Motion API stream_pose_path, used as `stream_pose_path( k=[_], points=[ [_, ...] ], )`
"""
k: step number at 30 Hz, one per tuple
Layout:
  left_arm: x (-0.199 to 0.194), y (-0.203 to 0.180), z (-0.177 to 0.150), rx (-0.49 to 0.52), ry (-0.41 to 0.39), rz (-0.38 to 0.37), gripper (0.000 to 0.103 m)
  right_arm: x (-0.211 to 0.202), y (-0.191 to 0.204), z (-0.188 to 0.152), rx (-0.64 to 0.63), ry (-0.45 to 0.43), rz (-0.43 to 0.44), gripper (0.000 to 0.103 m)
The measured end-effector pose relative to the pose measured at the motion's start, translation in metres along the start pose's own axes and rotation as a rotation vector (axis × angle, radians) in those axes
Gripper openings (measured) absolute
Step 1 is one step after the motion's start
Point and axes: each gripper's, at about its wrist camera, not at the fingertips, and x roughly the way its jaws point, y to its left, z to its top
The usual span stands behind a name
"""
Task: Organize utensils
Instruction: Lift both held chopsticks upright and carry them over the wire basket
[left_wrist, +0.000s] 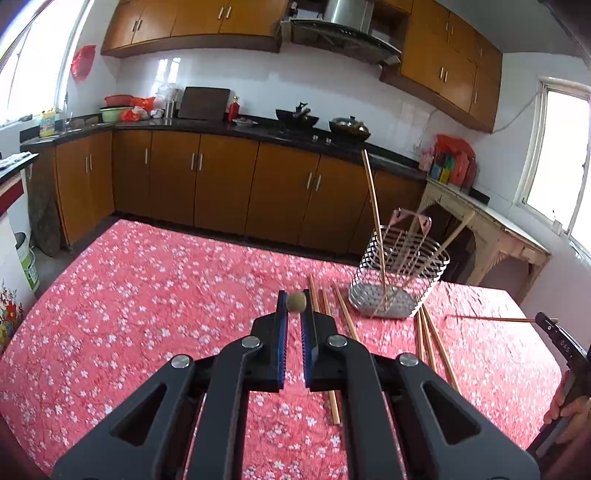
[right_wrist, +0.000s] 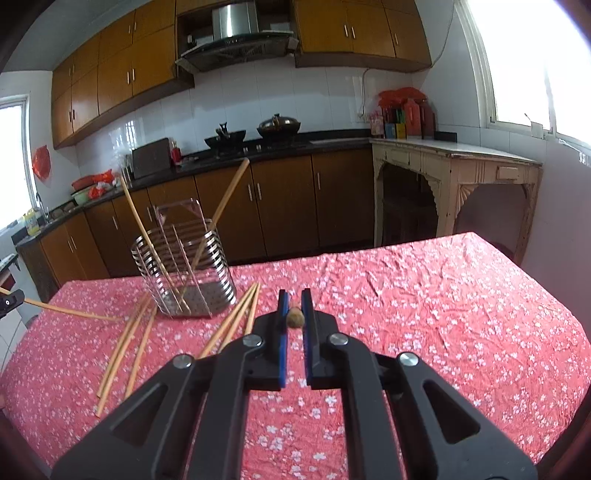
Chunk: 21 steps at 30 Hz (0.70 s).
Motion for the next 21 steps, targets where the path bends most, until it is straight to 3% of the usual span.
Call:
stream_pose_path(
  k=[8, 21],
  points=[
    [-0.008, 0.005, 0.017, -0.002, -0.040, 0.009, 0.006, -0.014, -0.005, 0.026, 0.039, -0.078, 0.047, 0.008],
    [-0.012, 0.001, 0.031, 0.001, -0.067, 0.015, 0.006, -0.021, -0.001, 0.044, 0.048, -0.114, 0.095, 0.008]
  ],
)
